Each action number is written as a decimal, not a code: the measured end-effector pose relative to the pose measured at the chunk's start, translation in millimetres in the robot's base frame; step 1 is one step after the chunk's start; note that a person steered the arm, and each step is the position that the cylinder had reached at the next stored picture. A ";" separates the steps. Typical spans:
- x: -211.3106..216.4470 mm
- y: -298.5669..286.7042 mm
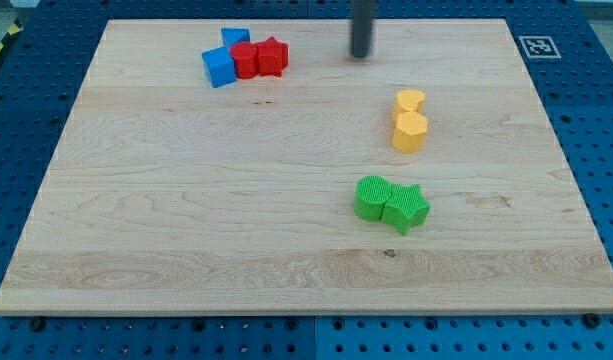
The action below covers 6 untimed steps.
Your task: Slightly move the yellow heart towards the left
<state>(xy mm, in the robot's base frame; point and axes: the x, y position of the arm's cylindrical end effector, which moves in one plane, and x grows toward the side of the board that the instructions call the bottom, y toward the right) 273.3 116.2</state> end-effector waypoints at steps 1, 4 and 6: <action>51.1 46.2; 100.4 65.0; 92.5 51.3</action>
